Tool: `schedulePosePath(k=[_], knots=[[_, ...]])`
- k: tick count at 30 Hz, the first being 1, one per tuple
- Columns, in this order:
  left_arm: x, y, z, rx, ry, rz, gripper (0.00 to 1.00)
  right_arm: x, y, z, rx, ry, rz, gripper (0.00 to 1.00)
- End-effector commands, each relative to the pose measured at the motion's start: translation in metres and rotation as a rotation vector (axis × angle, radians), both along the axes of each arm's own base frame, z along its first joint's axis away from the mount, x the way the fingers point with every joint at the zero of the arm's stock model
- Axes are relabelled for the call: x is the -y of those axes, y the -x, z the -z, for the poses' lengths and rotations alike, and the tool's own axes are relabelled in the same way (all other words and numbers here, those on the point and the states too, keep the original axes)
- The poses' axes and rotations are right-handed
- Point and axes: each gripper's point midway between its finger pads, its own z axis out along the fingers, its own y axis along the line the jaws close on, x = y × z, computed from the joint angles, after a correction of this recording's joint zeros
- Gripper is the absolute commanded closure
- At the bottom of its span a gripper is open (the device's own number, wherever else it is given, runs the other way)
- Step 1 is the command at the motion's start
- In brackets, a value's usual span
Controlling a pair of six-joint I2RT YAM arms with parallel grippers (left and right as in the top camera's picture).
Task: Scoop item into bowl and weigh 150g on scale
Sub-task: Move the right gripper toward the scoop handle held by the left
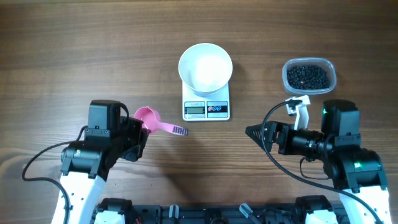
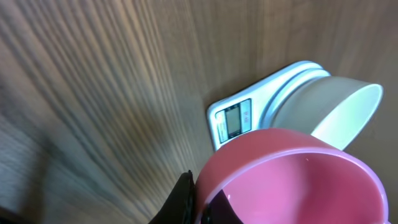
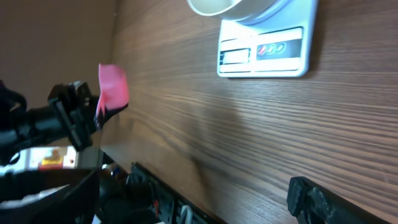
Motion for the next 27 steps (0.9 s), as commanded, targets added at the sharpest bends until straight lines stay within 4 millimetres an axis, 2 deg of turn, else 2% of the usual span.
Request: schedulePosePath(k=[1,3,8,13,15,17,22,25,27], knots=[[0.002,-0.001,0.001,-0.007,0.022,-0.027,0.96,-0.011,0.002,-0.013,0.048,-0.047,-0.074,0.03],[0.002,-0.002,0.000,-0.006,0.024,-0.030,0.96,-0.016,0.003,-0.017,0.065,-0.063,-0.099,0.03],[0.002,-0.002,0.002,-0.019,0.033,-0.049,0.96,-0.031,0.001,-0.029,0.121,-0.095,-0.155,0.12],[0.003,-0.002,0.004,-0.041,0.052,-0.080,0.96,-0.048,-0.003,-0.032,0.092,-0.130,-0.166,0.14],[0.004,-0.002,0.005,-0.052,0.058,-0.092,0.96,-0.054,-0.006,-0.029,0.063,-0.129,-0.157,0.23],[0.005,-0.001,0.005,-0.055,0.056,-0.084,0.96,-0.058,-0.009,-0.025,0.034,-0.129,-0.147,0.27],[0.010,0.000,0.009,-0.069,0.042,-0.064,0.96,-0.065,-0.019,-0.006,-0.114,-0.118,-0.058,0.21],[0.009,0.000,0.012,-0.080,0.033,-0.065,0.96,-0.070,-0.021,0.004,-0.167,-0.113,-0.058,0.18],[0.009,0.000,0.014,-0.091,0.033,-0.071,0.96,-0.076,-0.019,0.006,-0.167,-0.122,-0.102,0.12]])
